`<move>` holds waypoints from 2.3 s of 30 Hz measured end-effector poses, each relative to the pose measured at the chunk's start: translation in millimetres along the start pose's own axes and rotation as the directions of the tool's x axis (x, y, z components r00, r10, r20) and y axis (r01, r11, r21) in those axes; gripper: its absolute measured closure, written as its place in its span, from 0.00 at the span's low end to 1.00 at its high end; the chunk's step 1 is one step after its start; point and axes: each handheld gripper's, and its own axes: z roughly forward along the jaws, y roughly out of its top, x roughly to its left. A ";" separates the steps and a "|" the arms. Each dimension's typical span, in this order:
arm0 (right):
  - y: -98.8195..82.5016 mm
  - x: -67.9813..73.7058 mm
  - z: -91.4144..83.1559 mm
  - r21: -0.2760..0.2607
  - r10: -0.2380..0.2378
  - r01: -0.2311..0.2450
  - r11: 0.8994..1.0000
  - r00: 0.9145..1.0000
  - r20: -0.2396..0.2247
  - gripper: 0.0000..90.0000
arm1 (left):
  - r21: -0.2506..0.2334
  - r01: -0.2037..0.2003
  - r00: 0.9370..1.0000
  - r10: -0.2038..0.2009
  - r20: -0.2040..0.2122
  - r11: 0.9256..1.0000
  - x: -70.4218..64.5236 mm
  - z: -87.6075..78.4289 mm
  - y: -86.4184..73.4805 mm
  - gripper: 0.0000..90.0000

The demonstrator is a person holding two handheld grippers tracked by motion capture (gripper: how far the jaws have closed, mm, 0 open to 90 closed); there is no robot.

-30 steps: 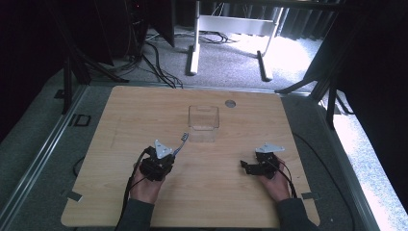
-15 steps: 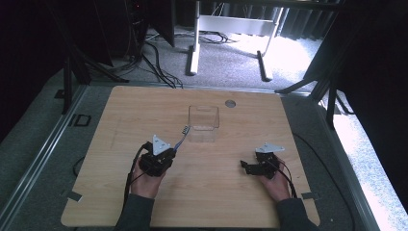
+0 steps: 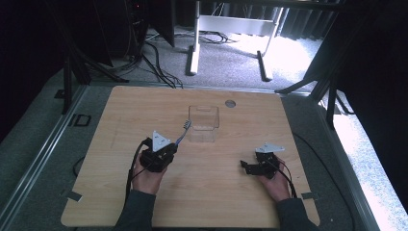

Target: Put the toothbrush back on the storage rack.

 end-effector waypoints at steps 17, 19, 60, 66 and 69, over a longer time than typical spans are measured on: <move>0.0 0.2 0.0 0.000 0.003 -0.003 1.000 1.000 0.000 0.21 | -0.070 0.019 1.000 -0.018 0.018 0.997 1.3 3.2 14.2 0.92; 0.0 0.3 0.0 0.000 0.004 -0.004 1.000 1.000 0.000 0.21 | -0.079 0.020 1.000 -0.019 0.018 0.997 2.3 3.2 15.7 0.92; 0.1 0.2 0.0 0.000 0.004 -0.004 1.000 1.000 0.000 0.21 | -0.199 0.018 0.998 -0.005 0.065 0.980 14.8 18.0 40.5 0.92; 0.1 0.2 0.0 0.000 0.004 -0.004 1.000 1.000 0.000 0.21 | -0.212 0.014 0.998 0.000 0.063 0.977 16.8 19.7 42.5 0.92; 0.1 0.2 0.1 0.000 0.003 -0.003 1.000 1.000 0.000 0.21 | -0.221 0.005 0.998 0.008 0.057 0.975 18.4 22.6 44.6 0.92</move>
